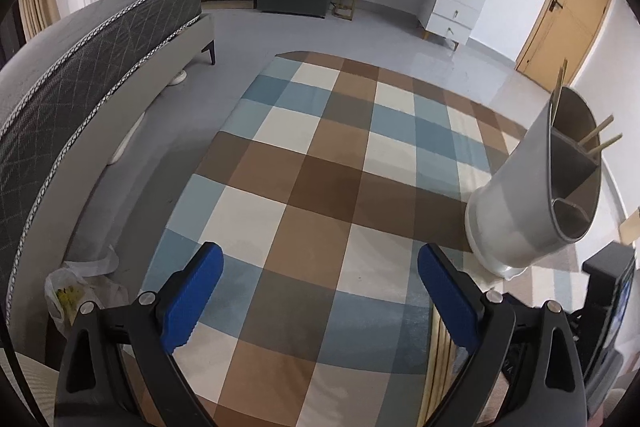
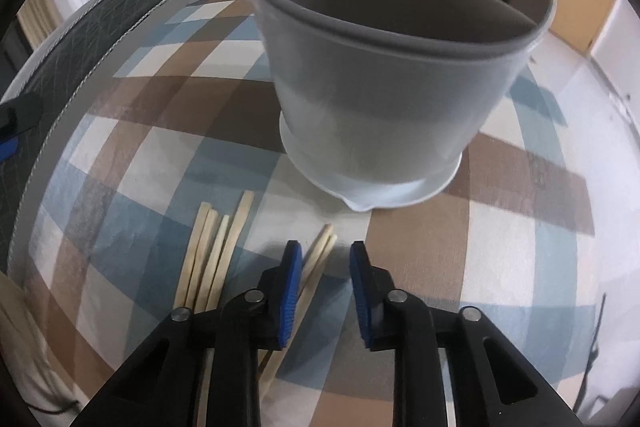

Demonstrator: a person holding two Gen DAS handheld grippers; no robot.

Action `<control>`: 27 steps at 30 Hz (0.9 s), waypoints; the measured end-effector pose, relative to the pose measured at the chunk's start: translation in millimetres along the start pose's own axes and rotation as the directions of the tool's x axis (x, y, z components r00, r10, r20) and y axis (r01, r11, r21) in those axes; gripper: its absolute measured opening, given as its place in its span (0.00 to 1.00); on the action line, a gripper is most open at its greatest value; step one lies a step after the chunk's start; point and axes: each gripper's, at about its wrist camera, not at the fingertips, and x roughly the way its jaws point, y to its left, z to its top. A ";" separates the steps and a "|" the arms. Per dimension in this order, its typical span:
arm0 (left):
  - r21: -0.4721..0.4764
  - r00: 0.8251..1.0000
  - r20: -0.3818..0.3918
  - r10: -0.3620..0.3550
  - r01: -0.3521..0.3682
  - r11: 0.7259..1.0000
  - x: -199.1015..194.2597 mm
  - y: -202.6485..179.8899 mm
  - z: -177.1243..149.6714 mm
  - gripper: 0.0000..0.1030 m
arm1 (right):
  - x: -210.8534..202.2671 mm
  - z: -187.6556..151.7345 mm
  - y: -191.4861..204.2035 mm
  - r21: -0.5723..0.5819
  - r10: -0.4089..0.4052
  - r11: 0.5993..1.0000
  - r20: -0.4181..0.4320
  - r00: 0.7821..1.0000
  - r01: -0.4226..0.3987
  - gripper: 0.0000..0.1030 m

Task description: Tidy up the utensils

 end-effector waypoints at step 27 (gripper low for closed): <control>0.165 0.984 -0.171 0.040 -0.011 0.986 33.9 -42.1 -28.1 0.93 | -24.8 -18.0 -39.2 0.034 0.137 0.990 -0.030 0.990 -0.136 0.03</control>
